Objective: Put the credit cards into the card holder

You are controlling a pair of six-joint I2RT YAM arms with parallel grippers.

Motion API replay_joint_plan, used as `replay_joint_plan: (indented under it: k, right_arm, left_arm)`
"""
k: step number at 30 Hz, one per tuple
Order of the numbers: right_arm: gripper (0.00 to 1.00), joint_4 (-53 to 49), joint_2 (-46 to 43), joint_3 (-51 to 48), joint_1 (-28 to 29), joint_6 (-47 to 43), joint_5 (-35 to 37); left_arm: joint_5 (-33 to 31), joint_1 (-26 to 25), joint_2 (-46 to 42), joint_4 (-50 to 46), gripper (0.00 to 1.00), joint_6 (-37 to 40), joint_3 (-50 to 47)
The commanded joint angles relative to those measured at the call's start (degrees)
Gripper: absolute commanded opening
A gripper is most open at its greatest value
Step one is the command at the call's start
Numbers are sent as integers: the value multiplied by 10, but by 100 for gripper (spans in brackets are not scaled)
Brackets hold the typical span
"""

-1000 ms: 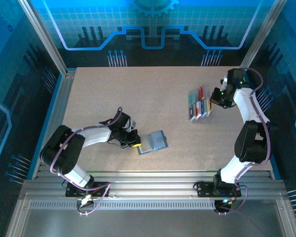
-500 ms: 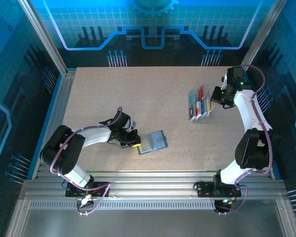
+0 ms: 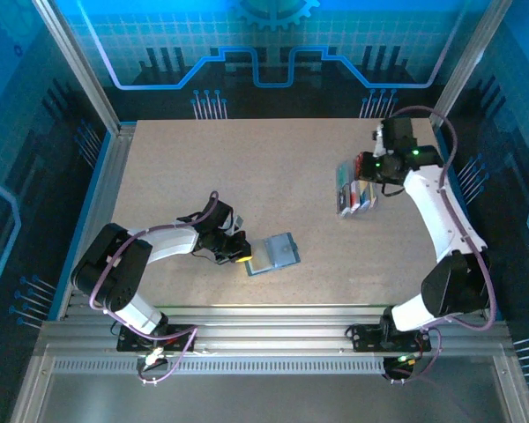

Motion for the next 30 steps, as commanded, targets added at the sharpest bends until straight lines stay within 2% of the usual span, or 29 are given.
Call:
replay_joint_plan:
  k: [1, 6, 9, 13, 22, 30]
  right_arm:
    - [0, 22, -19, -8, 71, 20, -26]
    - [0, 123, -26, -87, 178, 55, -96]
    - [0, 181, -21, -136, 223, 83, -125]
    - [0, 197, -1, -167, 281, 90, -97]
    - [0, 216, 42, -218, 346, 121, -57]
    - [0, 219, 78, -222, 373, 140, -33]
  left_arm:
    - [5, 6, -14, -11, 2, 11, -9]
    - [5, 6, -15, -14, 2, 13, -11]
    - [3, 7, -18, -16, 2, 13, -13]
    - [2, 6, -18, -15, 2, 13, -13]
    - [4, 6, -16, -13, 2, 13, -12]
    - [4, 7, -16, -13, 2, 15, -14]
